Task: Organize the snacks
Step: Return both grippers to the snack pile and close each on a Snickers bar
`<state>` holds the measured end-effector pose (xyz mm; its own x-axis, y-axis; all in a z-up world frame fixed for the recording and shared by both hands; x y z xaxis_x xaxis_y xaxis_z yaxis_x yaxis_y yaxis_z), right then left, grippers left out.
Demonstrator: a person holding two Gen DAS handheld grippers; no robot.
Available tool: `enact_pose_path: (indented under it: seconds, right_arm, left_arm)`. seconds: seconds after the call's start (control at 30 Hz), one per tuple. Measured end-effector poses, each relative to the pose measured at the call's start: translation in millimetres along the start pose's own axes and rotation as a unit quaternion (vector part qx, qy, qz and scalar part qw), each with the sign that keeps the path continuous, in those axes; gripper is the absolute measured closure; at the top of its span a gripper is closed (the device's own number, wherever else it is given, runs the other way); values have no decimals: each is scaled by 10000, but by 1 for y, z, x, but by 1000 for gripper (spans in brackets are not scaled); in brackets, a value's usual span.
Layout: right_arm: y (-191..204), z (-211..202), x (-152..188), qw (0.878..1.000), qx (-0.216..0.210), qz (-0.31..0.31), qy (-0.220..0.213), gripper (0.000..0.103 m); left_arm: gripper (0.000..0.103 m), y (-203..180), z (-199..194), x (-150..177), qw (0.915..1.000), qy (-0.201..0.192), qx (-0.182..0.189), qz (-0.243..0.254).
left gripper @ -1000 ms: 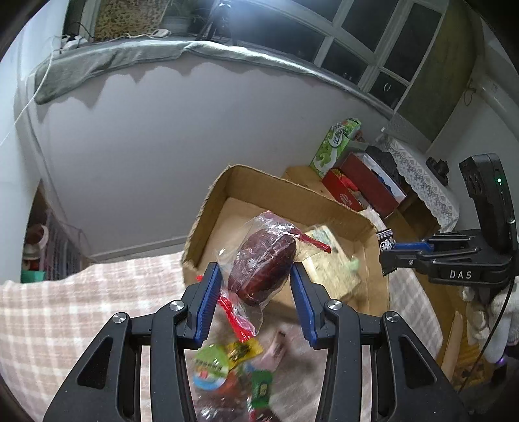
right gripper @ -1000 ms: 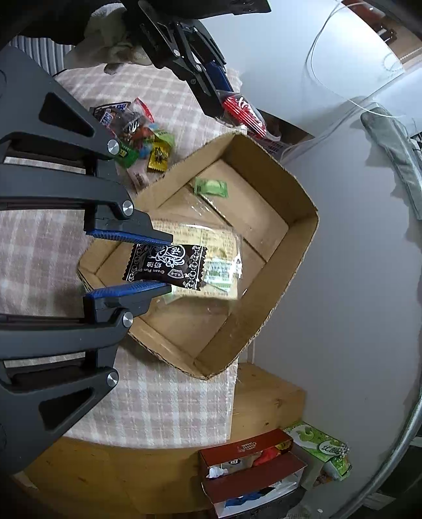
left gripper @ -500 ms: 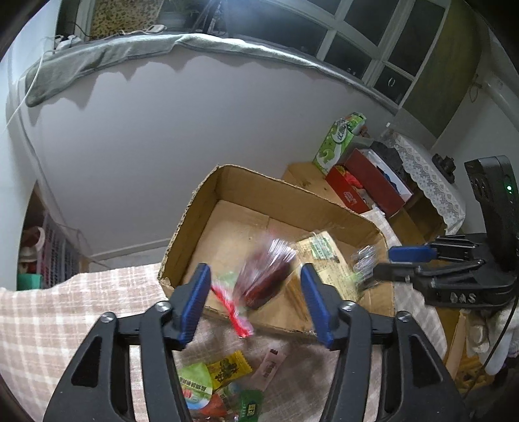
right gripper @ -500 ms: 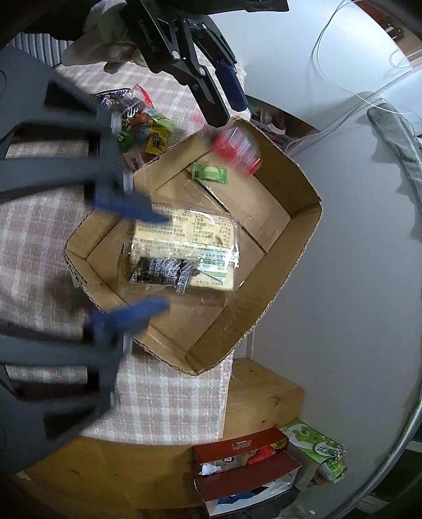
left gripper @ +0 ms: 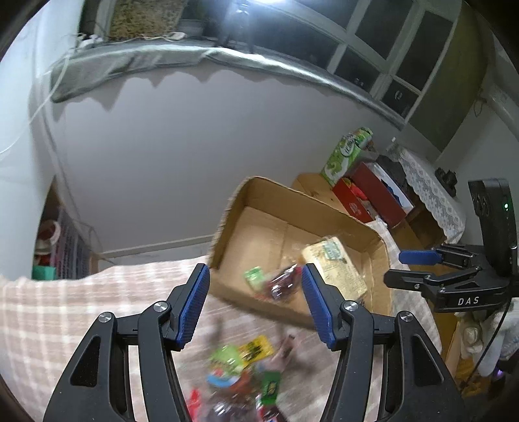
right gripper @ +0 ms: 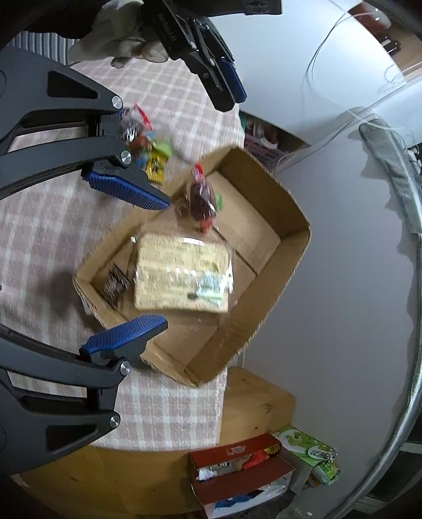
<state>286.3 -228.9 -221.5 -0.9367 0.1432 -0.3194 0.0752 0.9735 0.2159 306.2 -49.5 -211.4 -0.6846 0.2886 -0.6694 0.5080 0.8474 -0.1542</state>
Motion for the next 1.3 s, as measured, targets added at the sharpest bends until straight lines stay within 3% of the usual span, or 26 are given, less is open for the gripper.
enact_pose_path:
  seconds: [0.3, 0.5, 0.8, 0.9, 1.3]
  right_arm:
    - [46, -1, 52, 9964, -768, -92, 347, 33]
    - [86, 21, 104, 9877, -1087, -742, 846, 33]
    - [127, 53, 149, 9633, -920, -2178, 1270, 36]
    - [132, 67, 156, 9565, -864, -2397, 1422, 51]
    - [153, 100, 165, 9397, -730, -2929, 1608, 52]
  left_arm:
    - [45, 28, -42, 67, 9982, 239, -140, -540]
    - [45, 22, -48, 124, 9933, 585, -33, -998]
    - [45, -7, -42, 172, 9894, 795, 64, -1212]
    - [45, -10, -39, 183, 9882, 811, 99, -1293]
    - [47, -14, -31, 194, 9901, 919, 79, -1057]
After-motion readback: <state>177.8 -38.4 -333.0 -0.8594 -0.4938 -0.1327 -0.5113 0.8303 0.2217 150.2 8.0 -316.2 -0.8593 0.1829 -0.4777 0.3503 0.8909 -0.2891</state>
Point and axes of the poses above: each gripper's, at about its wrist camera, not at the fingertips, and z roughly the way its jaws point, y to its left, x to its underside, the point moved 7 cm from there along z, roughly the way its jaws point, and after that the axes turned 14 degrees about z, right-handed, at the moved point
